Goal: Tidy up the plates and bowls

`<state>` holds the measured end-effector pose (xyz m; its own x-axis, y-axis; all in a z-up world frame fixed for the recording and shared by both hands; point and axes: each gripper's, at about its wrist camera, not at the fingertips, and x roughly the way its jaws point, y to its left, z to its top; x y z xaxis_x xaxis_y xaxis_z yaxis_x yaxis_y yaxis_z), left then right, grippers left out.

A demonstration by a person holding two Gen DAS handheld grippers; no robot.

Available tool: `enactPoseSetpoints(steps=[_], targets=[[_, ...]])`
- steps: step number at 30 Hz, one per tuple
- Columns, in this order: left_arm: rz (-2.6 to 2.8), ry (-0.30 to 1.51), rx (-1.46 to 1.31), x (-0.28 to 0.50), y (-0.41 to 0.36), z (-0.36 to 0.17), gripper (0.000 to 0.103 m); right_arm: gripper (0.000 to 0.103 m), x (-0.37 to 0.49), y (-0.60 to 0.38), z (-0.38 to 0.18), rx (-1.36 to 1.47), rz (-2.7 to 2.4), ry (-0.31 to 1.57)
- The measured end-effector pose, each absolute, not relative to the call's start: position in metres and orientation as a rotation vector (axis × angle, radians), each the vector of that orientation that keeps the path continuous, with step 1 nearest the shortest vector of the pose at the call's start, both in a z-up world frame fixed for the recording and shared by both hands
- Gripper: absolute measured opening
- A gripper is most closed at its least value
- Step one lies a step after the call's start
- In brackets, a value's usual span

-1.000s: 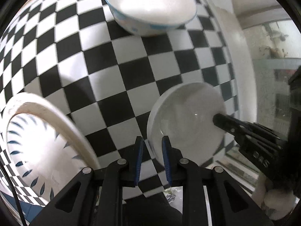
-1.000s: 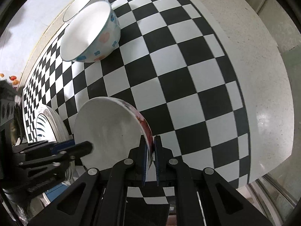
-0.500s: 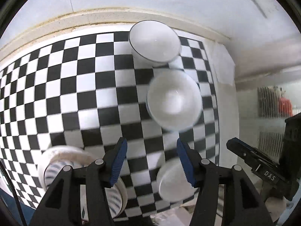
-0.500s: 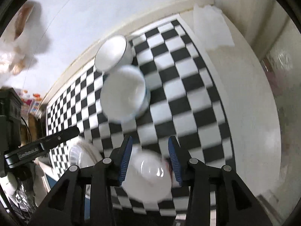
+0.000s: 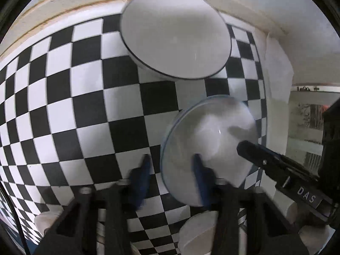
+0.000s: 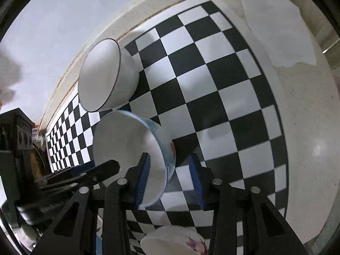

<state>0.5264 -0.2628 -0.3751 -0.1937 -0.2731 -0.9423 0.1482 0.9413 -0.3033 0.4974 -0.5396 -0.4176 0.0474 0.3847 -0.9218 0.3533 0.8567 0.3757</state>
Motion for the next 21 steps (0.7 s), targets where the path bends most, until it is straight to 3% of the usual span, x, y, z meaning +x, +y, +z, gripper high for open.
enactPoseSetpoints(steps=[4,21], targets=[[-0.372,1.715,-0.072,0.525,-0.264,-0.380,0.016,0.012,0.502,-0.534,-0.432,0.600,0.030,1.581],[-0.415,1.639,-0.018,0.508,-0.273,-0.341,0.014,0.009,0.492,-0.522,-0.405,0.530,0.005,1.529]])
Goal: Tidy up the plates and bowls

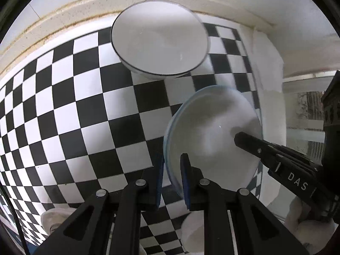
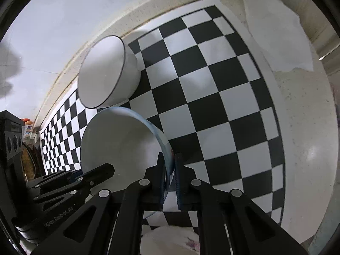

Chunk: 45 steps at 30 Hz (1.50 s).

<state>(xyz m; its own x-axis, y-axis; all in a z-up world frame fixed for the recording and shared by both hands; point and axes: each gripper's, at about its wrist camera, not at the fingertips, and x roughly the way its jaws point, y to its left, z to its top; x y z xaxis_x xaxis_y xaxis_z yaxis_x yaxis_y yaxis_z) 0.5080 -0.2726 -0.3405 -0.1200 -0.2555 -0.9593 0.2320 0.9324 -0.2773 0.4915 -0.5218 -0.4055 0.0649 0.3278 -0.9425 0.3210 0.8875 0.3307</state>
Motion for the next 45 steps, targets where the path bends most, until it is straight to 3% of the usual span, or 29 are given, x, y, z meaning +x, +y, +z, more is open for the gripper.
enactPoseSetpoints(steps=[12,20,31,45], targets=[[-0.512,1.544,0.025,0.475,-0.272,-0.268,0.014,0.009,0.448,-0.531,-0.328,0.518,0.008,1.424],[-0.574,1.549,0.035,0.435,-0.274,-0.249,0.014,0.010,0.397,-0.537,-0.293,0.522,-0.008,1.389],[-0.596,1.656,0.112,0.384,-0.281,-0.287,0.014,0.010,0.325,-0.531,-0.331,0.543,-0.041,1.481],[-0.555,1.707,0.298,0.359,-0.296,-0.333,0.014,0.010,0.306,-0.519,-0.373,0.501,-0.056,1.568]])
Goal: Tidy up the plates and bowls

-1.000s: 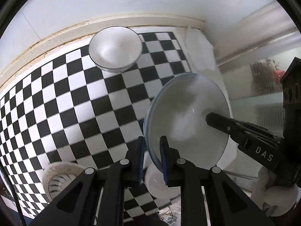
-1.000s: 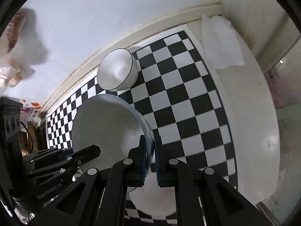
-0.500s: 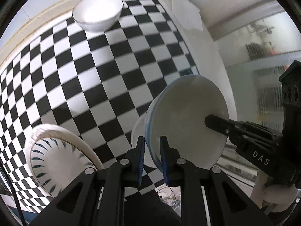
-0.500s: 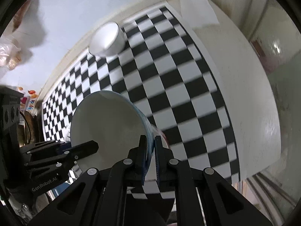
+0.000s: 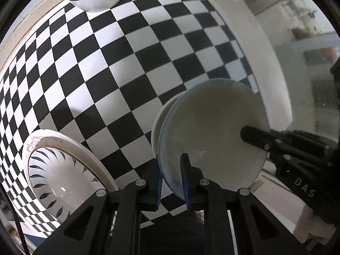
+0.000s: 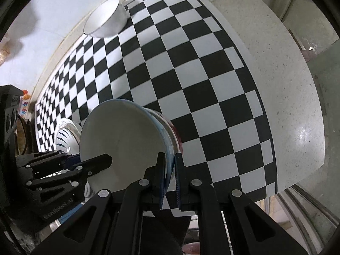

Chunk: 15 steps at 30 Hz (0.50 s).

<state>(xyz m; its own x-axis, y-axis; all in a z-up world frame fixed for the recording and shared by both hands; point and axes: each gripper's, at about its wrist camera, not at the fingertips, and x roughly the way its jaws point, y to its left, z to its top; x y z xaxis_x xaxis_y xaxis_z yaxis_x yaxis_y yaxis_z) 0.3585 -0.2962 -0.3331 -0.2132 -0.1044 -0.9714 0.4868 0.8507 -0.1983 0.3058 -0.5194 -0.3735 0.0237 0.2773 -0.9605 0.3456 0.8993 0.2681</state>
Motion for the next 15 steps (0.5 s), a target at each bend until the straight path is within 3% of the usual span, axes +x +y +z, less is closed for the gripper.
enactPoseSetpoints(steps=[15], targets=[[-0.560,1.674,0.388,0.351,-0.299,-0.339,0.014,0.010,0.317,-0.505,-0.381,0.434,-0.132,1.626]])
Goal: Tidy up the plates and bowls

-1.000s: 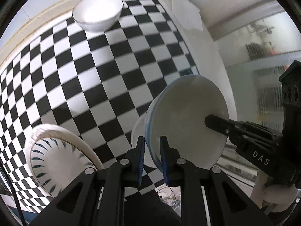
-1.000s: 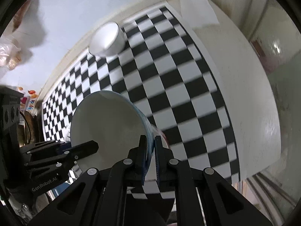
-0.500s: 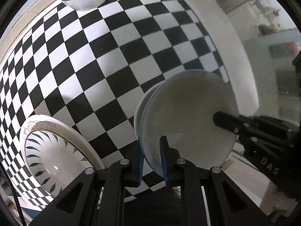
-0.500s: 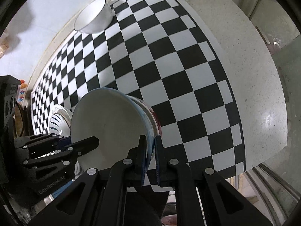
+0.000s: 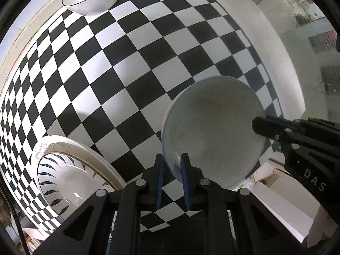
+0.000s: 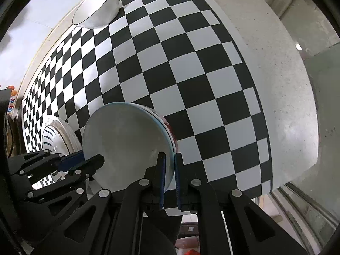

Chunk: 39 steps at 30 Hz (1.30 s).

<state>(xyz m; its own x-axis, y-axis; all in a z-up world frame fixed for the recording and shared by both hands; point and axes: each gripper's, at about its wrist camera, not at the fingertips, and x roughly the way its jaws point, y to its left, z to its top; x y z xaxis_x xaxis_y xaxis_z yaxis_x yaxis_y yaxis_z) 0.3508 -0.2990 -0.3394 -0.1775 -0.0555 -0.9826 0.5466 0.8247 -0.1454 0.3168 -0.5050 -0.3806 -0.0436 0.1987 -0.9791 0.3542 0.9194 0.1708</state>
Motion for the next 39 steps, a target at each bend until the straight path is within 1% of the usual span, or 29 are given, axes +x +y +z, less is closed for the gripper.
enactPoseSetpoints(steps=[5,9,11,12,13,15,18,24,30,35,39], targets=[[-0.607,1.612,0.309,0.360,-0.277,-0.304,0.014,0.011,0.309,-0.505,-0.360,0.492,-0.180,1.586],[-0.618,1.545,0.217,0.380,-0.256,-0.269,0.016,0.011,0.311,-0.501,-0.325,0.532,-0.194,1.507],[-0.610,1.525,0.151,0.397,-0.242,-0.256,0.024,0.013,0.318,-0.497,-0.308,0.540,-0.192,1.470],[-0.601,1.519,0.129,0.411,-0.239,-0.252,0.027,0.020,0.323,-0.495,-0.300,0.546,-0.186,1.454],[-0.587,1.514,0.104,0.420,-0.233,-0.250,0.030,0.031,0.330,-0.493,-0.293,0.552,-0.175,1.435],[-0.539,1.522,0.045,0.443,-0.225,-0.254,0.030,0.042,0.345,-0.491,-0.284,0.563,-0.147,1.404],[-0.458,1.533,-0.029,0.482,-0.213,-0.261,0.030,0.042,0.378,-0.491,-0.282,0.568,-0.087,1.388],[-0.326,1.558,-0.136,0.549,-0.203,-0.288,0.030,0.042,0.475,-0.503,-0.308,0.547,0.010,1.401],[-0.249,1.581,-0.154,0.598,-0.215,-0.324,0.030,0.042,0.565,-0.513,-0.349,0.518,0.059,1.423],[-0.226,1.603,-0.145,0.622,-0.225,-0.348,0.030,0.042,0.615,-0.521,-0.388,0.525,0.073,1.468],[-0.226,1.638,-0.153,0.632,-0.232,-0.367,0.030,0.042,0.636,-0.523,-0.414,0.541,0.093,1.502]])
